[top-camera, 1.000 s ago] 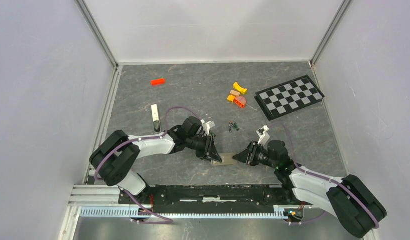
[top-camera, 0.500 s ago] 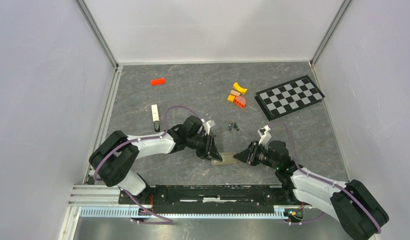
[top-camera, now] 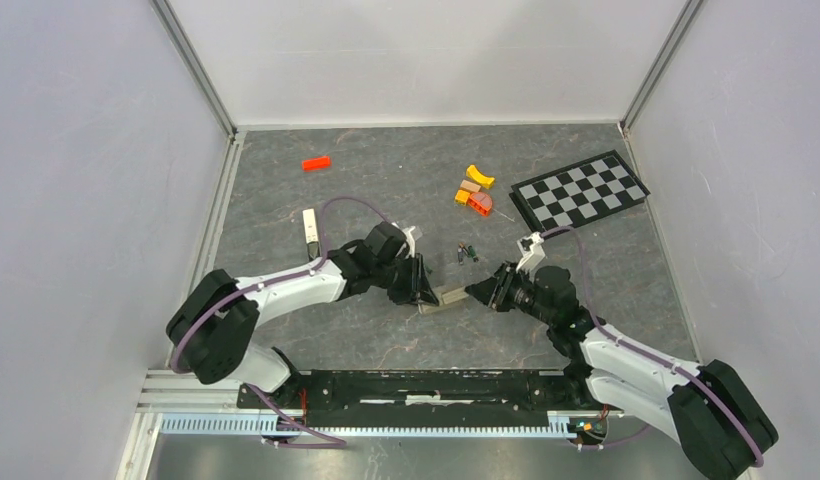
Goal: Load the batteries into the remote control
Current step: Remove the battery cover from the remote control.
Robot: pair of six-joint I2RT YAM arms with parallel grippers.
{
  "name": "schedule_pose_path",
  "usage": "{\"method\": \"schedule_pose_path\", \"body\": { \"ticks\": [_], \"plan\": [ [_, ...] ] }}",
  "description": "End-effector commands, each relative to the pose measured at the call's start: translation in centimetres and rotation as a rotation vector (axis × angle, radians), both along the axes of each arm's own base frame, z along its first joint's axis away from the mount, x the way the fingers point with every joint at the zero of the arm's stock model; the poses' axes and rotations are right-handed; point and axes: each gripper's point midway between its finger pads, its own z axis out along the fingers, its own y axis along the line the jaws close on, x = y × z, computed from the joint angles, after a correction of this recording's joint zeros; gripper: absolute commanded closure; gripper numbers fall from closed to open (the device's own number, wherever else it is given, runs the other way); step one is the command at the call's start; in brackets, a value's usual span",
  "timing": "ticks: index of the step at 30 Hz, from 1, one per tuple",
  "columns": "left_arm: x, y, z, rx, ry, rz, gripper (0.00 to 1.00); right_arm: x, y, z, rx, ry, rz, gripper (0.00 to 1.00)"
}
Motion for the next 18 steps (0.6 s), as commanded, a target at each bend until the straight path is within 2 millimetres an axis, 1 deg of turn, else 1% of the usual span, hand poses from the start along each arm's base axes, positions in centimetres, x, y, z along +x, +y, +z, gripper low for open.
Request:
{"method": "schedule_pose_path", "body": {
  "ticks": [1,3,5,7,10,12,14,17,18],
  "plan": [
    [1.3,7.0,-4.3,0.399,-0.065,0.116,0.98,2.1,-0.6,0.8,-0.088,-0.044,-0.058,0.69],
    [2.1,8.1,-3.6,0.455,-0.111,0.141,0.98,2.5,-1.5,0.1,-0.148,-0.02,-0.096,0.66],
    [2.9,8.8,-2.6,0.487,-0.167,0.148,0.98,2.4,-1.9,-0.5,-0.192,0.014,-0.1,0.62],
    [3.4,9.5,-1.8,0.523,-0.2,0.143,0.98,2.3,-2.0,-0.9,-0.23,0.042,-0.083,0.58],
    [3.6,10.2,-0.9,0.562,-0.233,0.11,0.98,2.2,-1.5,-0.7,-0.236,0.032,-0.039,0.54],
    [3.5,9.4,0.1,0.522,-0.258,0.052,0.98,2.1,-1.0,-0.1,-0.237,0.0,0.005,0.51],
    [3.3,8.5,1.5,0.466,-0.296,-0.028,0.98,2.1,-0.5,0.8,-0.249,-0.053,0.063,0.44],
    [2.5,6.6,4.3,0.34,-0.352,-0.16,0.98,2.3,0.2,2.6,-0.289,-0.172,0.164,0.27],
    [2.0,6.0,5.1,0.297,-0.37,-0.217,0.98,2.2,0.6,3.5,-0.29,-0.224,0.211,0.21]
  ]
}}
